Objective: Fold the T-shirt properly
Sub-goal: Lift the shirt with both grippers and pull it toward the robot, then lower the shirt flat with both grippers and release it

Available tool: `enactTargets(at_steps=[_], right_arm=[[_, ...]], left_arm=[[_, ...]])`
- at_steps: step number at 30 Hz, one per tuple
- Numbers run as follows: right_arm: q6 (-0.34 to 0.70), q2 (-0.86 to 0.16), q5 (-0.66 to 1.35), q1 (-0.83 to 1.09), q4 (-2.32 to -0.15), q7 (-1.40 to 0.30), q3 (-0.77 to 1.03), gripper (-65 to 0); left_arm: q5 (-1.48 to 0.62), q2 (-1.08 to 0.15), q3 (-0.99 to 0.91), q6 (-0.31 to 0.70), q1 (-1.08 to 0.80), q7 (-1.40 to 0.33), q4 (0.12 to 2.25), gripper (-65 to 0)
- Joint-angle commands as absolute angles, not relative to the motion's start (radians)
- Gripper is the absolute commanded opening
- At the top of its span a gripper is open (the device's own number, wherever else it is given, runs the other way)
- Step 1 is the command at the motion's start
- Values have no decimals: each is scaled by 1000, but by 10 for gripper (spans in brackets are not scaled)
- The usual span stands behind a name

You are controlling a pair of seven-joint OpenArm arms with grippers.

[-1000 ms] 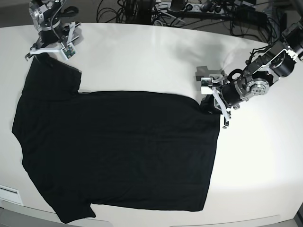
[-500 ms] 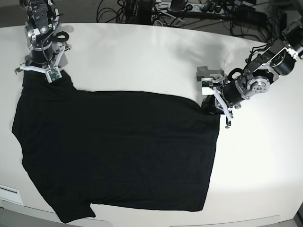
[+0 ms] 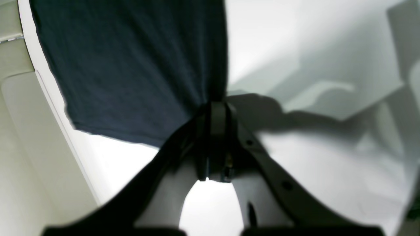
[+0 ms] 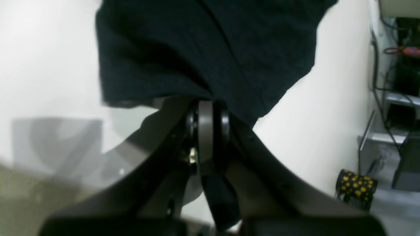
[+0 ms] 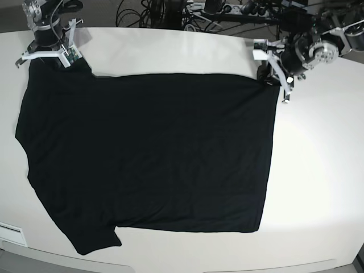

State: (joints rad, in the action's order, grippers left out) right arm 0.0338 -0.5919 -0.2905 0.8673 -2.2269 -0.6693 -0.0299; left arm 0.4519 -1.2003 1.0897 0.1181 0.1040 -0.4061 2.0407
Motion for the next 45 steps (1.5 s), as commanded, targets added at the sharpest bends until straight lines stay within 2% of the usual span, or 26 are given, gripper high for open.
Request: enactTargets(at_steps=[1, 4, 10, 16, 21, 25, 27, 37, 42, 45], right_arm=[[25, -601, -296, 905, -2252, -670, -25, -650], [13, -601, -297, 982, -2269, -675, -25, -650], [-86, -601, -366, 1103, -2279, -676, -25, -650], [-120, -601, -376, 1221, -2279, -679, -25, -650], [-172, -601, -447, 1224, -2279, -667, -25, -650], [-233, -602, -559, 1163, -2284, -666, -25, -650], [-233, -602, -570, 1104, -2284, -643, -25, -650], [-128, -679, -342, 788, -2283, -567, -25, -650], [-55, -679, -216, 689, -2275, -531, -25, -650], [-27, -679, -205, 651, -2234, -510, -25, -650]], left_arm=[[483, -1243, 1080, 91, 88, -431, 2072, -650], [561, -1298, 1080, 66, 24, -459, 2113, -650], [653, -1365, 1080, 17, -67, -531, 2152, -650], [714, -1369, 1080, 7, -180, -608, 2203, -650], [749, -1363, 1079, 6, -224, -607, 2224, -650], [791, -1362, 1038, -6, -214, -596, 2224, -650], [792, -1362, 994, -47, -205, -558, 2224, -650], [559, -1211, 746, -30, -119, -372, 2158, -650], [545, -1108, 721, -15, -66, -294, 2051, -650], [511, -1059, 720, -16, -30, -290, 1976, -650]])
